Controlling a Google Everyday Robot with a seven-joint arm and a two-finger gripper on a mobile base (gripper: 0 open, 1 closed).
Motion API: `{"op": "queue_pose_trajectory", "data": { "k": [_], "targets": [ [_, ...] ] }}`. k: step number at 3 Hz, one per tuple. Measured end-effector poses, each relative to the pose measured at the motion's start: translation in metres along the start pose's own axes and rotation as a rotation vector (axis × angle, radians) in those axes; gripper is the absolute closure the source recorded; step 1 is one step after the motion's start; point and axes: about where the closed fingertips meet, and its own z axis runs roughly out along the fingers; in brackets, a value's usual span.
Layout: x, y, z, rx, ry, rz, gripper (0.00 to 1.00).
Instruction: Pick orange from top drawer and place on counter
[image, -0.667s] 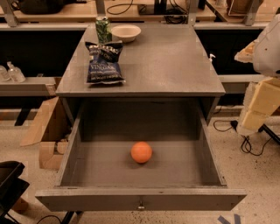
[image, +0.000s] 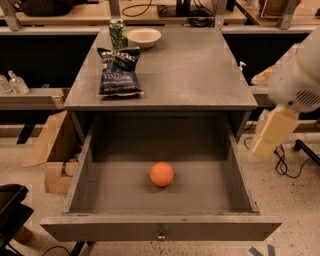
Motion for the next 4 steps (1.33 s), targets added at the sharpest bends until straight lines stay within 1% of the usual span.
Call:
{"op": "queue_pose_trajectory", "data": {
  "k": [1, 2, 3, 4],
  "targets": [
    [-0.003, 0.023, 0.065, -0.057, -0.144, 0.007, 0.00],
    [-0.015, 0.049, 0.124, -0.090, -0.338, 0.008, 0.00],
    [-0.049, 0.040, 0.165, -0.003, -0.591, 0.010, 0.00],
    [-0.053, 0.031, 0.164, 0.035, -0.585, -0.007, 0.00]
  ]
}}
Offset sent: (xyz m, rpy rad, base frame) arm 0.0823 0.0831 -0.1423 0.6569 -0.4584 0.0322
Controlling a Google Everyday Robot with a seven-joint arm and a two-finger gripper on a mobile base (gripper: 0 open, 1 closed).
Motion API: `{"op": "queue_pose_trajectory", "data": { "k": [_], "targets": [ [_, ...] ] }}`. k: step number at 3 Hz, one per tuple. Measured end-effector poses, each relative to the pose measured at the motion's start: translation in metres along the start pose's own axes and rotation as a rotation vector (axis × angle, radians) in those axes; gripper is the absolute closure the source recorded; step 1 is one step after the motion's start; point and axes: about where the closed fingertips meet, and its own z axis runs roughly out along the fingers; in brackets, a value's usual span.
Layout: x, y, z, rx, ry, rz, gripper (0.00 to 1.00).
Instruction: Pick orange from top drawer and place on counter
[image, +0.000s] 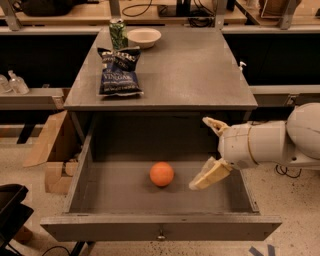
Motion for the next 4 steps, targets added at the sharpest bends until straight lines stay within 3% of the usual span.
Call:
{"op": "queue_pose_trajectory", "data": {
  "k": [1, 2, 4],
  "targets": [
    [0.006, 0.006, 0.018, -0.021, -0.007, -0.001, 0.00],
    [0.023, 0.009, 0.067, -0.038, -0.053, 0.022, 0.00],
    [0.052, 0.003, 0.140, -0.058, -0.021, 0.005, 0.00]
  ]
}}
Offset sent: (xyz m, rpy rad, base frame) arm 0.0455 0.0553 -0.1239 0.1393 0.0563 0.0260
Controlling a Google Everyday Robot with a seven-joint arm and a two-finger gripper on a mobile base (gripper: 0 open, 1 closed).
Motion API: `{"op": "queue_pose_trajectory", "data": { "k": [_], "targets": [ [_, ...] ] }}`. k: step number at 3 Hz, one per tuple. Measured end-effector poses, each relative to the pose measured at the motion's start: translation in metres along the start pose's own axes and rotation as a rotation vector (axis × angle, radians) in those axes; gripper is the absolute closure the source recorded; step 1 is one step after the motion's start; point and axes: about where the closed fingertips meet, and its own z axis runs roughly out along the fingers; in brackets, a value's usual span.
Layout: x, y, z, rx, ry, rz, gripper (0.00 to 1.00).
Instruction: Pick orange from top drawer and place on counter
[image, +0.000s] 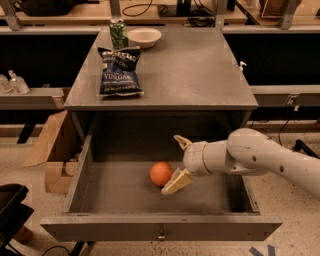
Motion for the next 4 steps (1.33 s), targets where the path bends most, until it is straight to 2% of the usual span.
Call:
{"op": "queue_pose_trajectory", "data": {
  "k": [2, 3, 4],
  "targets": [
    [0.022, 0.012, 0.042, -0.053, 0.064, 0.011, 0.00],
    [0.025, 0.020, 0.056, -0.085, 0.078, 0.015, 0.14],
    [0.021, 0.027, 0.063, -0.108, 0.078, 0.015, 0.38]
  ]
}}
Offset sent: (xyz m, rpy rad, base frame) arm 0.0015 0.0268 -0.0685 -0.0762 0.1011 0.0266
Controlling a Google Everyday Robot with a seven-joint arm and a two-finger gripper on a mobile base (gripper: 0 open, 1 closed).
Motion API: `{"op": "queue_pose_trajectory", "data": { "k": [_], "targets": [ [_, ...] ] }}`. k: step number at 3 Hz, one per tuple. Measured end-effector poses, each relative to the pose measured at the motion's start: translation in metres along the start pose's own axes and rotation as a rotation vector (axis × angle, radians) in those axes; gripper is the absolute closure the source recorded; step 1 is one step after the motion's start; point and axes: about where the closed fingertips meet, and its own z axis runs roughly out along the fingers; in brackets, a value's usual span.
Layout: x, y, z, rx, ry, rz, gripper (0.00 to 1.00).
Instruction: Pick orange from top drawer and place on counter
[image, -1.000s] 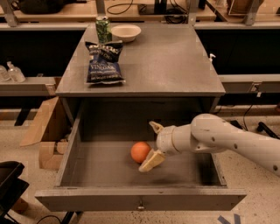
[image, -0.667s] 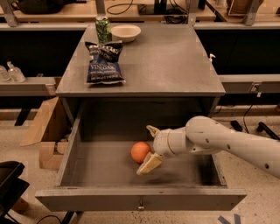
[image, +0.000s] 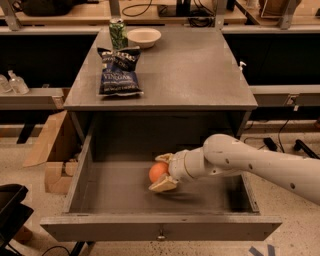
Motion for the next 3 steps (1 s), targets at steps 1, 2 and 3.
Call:
{"op": "queue_pose_trajectory", "data": {
  "k": [1, 2, 3],
  "targets": [
    [-0.007, 0.001, 0.002, -0.009, 0.001, -0.006, 0.61],
    [-0.024, -0.005, -0.013, 0.004, -0.004, -0.024, 0.84],
    [-0.063, -0.044, -0.078, 0.029, -0.050, -0.035, 1.00]
  ]
}}
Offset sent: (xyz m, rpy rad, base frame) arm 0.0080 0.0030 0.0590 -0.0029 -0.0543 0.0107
